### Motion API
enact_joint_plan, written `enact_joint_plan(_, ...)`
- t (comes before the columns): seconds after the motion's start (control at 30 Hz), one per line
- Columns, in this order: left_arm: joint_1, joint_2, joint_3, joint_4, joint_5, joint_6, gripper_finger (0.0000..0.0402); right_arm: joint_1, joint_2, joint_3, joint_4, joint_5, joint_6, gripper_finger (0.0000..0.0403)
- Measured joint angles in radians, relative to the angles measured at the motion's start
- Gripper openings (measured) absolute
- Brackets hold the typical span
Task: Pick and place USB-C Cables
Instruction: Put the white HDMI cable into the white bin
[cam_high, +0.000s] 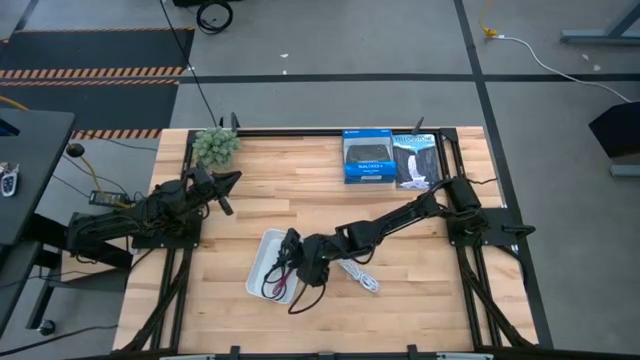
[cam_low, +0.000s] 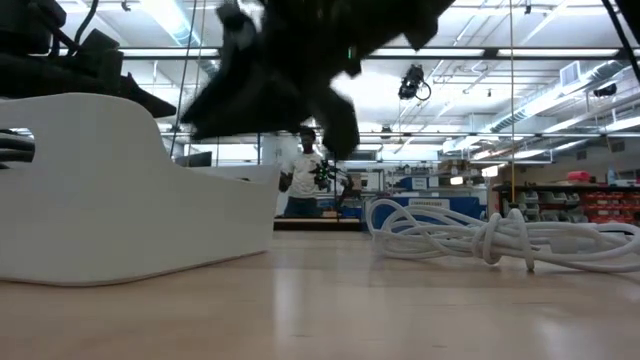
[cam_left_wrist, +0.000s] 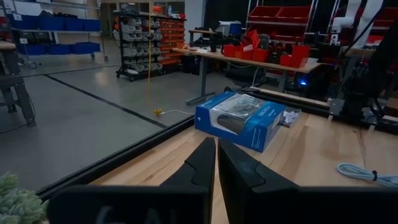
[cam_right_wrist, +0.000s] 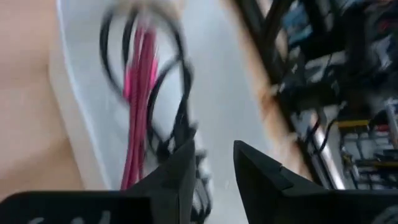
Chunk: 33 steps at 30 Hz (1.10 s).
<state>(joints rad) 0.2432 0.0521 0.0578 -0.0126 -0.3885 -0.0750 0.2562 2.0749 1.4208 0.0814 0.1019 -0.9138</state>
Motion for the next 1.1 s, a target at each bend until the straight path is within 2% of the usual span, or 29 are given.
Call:
enact_joint_plan(0.13, 0.000, 0.000, 0.000, 0.001, 0.000, 0.000, 0.0025, 0.012, -0.018, 0.000, 0.065, -0.102, 0.149, 0.0114)
enact_joint_plan(0.37, 0.000, 0.000, 0.000, 0.001, 0.000, 0.000, 0.0025, 0.025, -0.018, 0.000, 0.126, -0.113, 0.634, 0.0112)
enact_joint_plan(0.47, 0.000, 0.000, 0.000, 0.001, 0.000, 0.000, 0.0025, 0.031, -0.018, 0.000, 0.084, -0.087, 0.744, 0.0110)
enact_joint_plan(0.77, 0.000, 0.000, 0.000, 0.001, 0.000, 0.000, 0.0025, 0.028, -0.020, 0.000, -0.106, -0.051, 0.781, 0.0092)
enact_joint_plan(0.93, 0.000, 0.000, 0.000, 0.001, 0.000, 0.000, 0.0025, 0.031, -0.099, 0.001, -0.226, -0.087, 0.775, 0.0091)
enact_joint_plan(1.1, 0.000, 0.000, 0.000, 0.001, 0.000, 0.000, 0.0025, 0.030, -0.189, 0.000, -0.442, -0.139, 0.781, 0.0091)
